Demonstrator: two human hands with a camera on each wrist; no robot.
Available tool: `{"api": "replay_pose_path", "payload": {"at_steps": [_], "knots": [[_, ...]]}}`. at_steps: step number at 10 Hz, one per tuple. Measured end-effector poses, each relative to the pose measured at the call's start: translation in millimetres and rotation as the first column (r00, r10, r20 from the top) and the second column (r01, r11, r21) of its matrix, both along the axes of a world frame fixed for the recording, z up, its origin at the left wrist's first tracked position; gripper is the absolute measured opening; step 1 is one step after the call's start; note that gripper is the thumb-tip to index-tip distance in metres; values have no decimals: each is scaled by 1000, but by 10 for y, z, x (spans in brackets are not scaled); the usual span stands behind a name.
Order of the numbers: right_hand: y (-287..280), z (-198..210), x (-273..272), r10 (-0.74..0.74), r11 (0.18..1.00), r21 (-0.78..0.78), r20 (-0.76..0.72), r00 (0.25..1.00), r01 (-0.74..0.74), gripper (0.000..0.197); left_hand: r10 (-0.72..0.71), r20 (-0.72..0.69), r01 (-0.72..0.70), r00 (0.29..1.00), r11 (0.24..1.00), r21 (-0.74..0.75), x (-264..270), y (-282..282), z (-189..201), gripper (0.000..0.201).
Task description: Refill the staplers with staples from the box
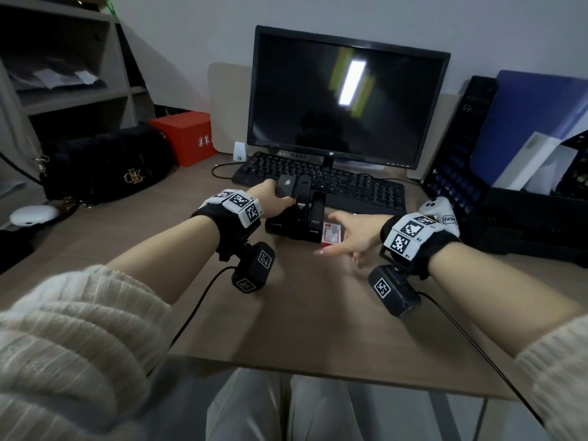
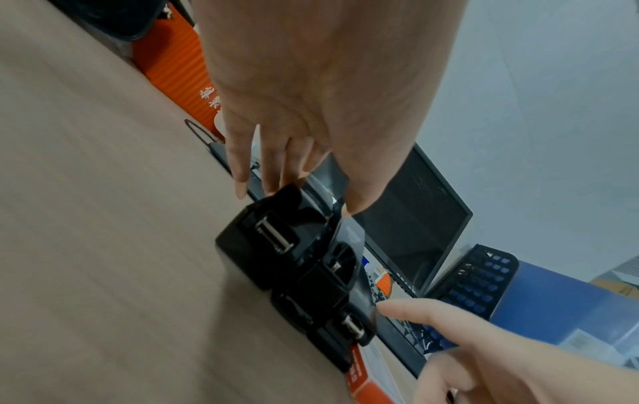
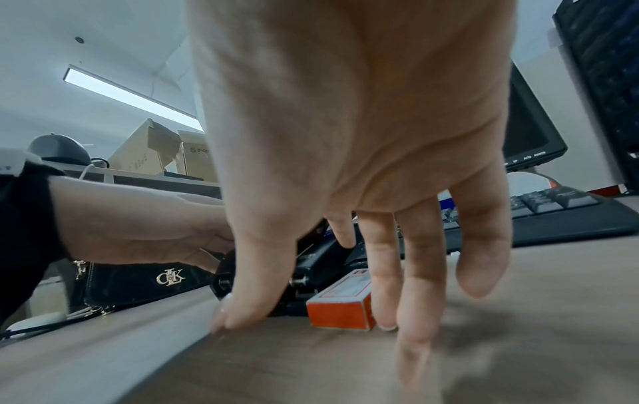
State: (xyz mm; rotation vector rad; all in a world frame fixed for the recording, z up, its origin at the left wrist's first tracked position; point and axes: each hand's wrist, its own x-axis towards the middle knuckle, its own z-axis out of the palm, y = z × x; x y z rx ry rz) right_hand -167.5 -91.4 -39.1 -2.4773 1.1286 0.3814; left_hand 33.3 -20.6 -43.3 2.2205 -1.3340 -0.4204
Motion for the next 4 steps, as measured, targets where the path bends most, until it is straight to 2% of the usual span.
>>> {"api": "replay_pose_path", "payload": {"at_steps": [1, 3, 4], "knots": [[42, 85, -19, 5, 1000, -16, 53, 999, -4, 105, -4, 15, 4, 1000, 1000, 24, -14, 44, 11, 64], [64, 256, -5, -51, 998, -8, 249, 967, 55, 88, -27, 71, 20, 997, 995, 101, -3, 158, 96, 62], [-15, 323, 8, -74, 992, -61, 427, 901, 110, 82, -24, 118, 21, 993, 999, 25, 2, 220, 211, 51]]}}
